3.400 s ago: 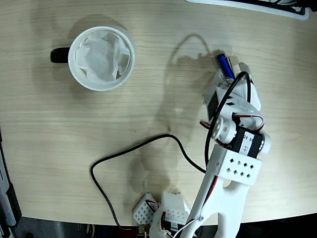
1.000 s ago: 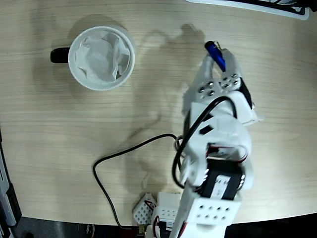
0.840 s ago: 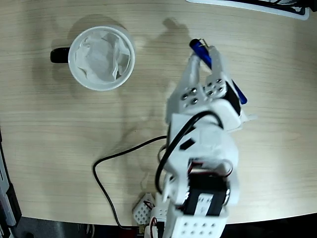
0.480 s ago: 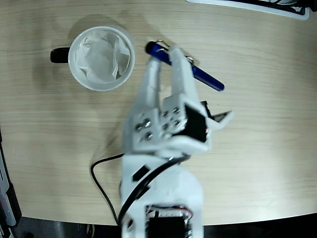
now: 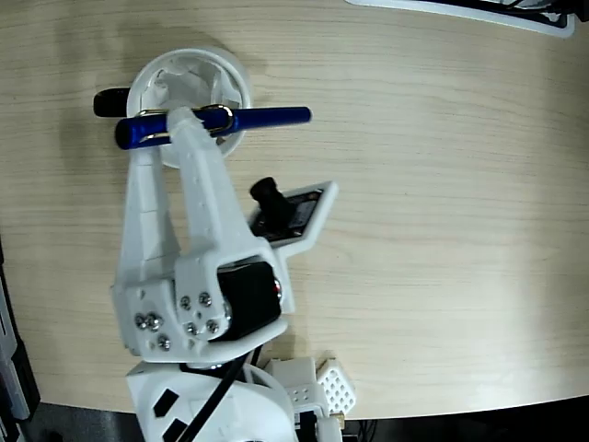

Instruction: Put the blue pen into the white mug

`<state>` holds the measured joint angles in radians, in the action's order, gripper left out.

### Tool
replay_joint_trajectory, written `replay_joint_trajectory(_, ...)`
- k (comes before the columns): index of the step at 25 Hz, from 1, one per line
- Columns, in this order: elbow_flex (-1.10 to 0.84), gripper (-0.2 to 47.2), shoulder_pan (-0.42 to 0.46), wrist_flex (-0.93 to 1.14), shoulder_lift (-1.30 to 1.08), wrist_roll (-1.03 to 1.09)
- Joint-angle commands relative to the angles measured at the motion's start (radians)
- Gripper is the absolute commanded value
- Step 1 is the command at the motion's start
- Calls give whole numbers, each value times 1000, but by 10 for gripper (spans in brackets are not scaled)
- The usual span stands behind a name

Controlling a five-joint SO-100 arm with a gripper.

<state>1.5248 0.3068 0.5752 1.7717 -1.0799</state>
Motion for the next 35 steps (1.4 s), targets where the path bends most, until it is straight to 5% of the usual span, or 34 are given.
replay_joint_trajectory(1,3,-1,54,-38,78,-49)
replay_joint_trajectory(13,273,-1,181,-279,178,-138)
replay_joint_trajectory(35,649,0,172,-463,278,-101)
